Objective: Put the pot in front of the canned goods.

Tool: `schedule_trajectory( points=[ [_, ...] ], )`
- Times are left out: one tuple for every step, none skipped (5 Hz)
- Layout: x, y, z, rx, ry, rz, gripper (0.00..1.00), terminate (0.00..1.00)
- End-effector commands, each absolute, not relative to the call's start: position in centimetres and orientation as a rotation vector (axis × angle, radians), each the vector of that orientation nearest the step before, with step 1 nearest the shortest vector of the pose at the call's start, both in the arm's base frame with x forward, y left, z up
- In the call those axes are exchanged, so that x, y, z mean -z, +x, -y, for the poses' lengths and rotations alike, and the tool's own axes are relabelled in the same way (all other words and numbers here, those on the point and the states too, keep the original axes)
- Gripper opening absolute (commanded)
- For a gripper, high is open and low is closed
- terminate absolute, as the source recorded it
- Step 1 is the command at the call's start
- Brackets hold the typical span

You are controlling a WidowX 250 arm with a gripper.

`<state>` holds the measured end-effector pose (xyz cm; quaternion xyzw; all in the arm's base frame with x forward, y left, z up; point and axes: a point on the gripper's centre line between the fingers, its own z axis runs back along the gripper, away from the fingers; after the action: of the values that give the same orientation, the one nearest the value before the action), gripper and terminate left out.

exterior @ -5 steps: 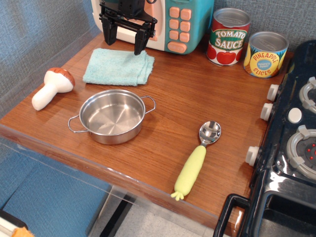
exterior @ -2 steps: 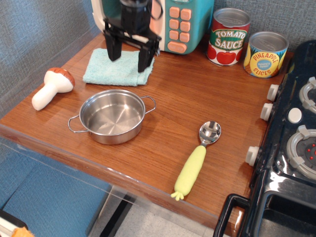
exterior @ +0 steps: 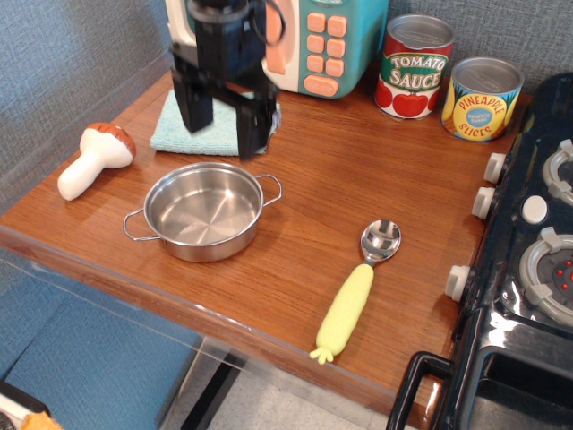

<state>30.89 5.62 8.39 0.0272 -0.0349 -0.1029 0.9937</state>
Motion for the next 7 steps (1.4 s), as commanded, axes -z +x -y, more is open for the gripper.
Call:
schedule_trajectory(
  points=[
    [-7.2, 26.7, -3.1, 0.344, 0.062, 0.038, 1.0, 0.0],
    [-5.0, 26.2, -2.6, 0.363, 0.072, -0.001, 1.0, 0.0],
    [-2.4, 26.4, -3.1, 0.327, 0.114, -0.071, 1.0, 0.0],
    [-1.4, 26.8, -3.6, 0.3, 0.129, -0.105, 1.0, 0.0],
    [-1.1, 26.9, -3.7, 0.299, 0.123, -0.104, 0.0, 0.0],
    [-1.7, 26.7, -3.5, 0.311, 0.118, -0.077, 0.0, 0.0],
    [-2.4, 26.6, -3.5, 0.327, 0.106, -0.035, 0.0, 0.0]
  ],
)
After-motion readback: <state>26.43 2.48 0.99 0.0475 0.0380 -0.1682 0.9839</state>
